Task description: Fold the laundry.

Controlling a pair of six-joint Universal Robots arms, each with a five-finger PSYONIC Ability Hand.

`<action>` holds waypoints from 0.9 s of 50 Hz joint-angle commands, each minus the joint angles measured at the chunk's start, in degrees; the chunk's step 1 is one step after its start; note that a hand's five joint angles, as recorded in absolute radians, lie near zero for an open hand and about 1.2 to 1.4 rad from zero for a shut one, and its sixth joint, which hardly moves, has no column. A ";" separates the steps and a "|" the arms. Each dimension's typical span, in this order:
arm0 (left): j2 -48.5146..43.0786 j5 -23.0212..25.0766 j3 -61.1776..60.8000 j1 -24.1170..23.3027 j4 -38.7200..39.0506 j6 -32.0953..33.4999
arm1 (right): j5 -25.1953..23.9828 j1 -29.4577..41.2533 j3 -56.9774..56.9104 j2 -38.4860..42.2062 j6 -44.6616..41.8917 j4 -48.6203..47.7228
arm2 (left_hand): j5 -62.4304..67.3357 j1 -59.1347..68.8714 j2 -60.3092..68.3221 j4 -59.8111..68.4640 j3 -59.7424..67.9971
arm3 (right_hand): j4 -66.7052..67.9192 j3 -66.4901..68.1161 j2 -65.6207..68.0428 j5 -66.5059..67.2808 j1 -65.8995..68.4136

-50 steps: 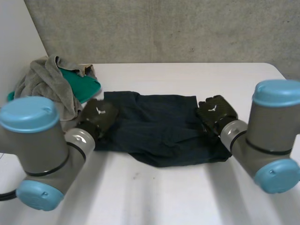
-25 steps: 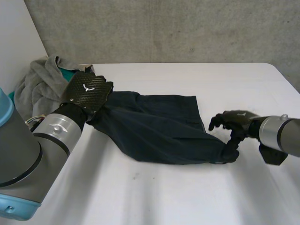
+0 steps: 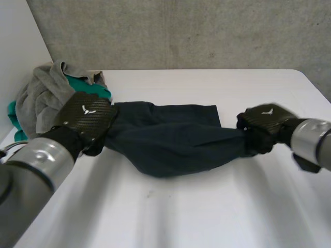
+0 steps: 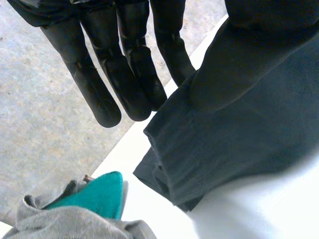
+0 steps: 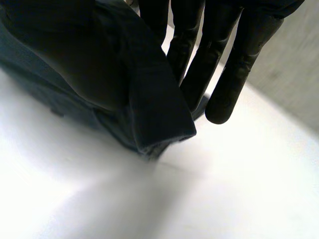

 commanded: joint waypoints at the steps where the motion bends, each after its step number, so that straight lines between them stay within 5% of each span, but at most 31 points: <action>1: 9.98 1.65 2.37 0.09 -12.49 0.32 | 6.35 0.10 1.07 -17.19 -18.57 5.22 | 12.91 15.64 11.54 11.38 11.91 | 11.94 13.23 12.49 13.51 23.82; 8: 7.72 3.85 3.26 0.44 -10.65 0.14 | 7.41 0.45 0.54 -17.20 -18.93 4.96 | 12.91 15.64 11.54 11.38 11.91 | 11.94 13.23 12.49 13.51 23.82; 15: -9.68 3.59 6.06 0.44 -3.79 0.23 | 8.99 1.24 0.37 -2.80 -21.04 3.29 | 12.91 15.64 11.54 11.38 11.91 | 11.94 13.23 12.49 13.51 23.82; 27: -34.12 -0.90 35.82 0.26 12.35 0.23 | 14.09 5.46 -14.83 14.26 -21.04 -21.21 | 12.91 15.64 11.54 11.38 11.91 | 11.94 13.23 12.49 13.51 23.82; 37: -35.01 -3.00 54.14 0.79 35.49 0.93 | 14.79 6.34 -25.99 14.97 -19.81 -54.68 | 12.91 15.64 11.54 11.38 11.91 | 11.94 13.23 12.49 13.51 23.82; 45: -33.52 -4.15 51.88 0.26 35.94 0.49 | 15.23 6.78 -28.90 16.02 -18.93 -56.93 | 12.91 15.64 11.54 11.38 11.91 | 11.94 13.23 12.49 13.51 23.82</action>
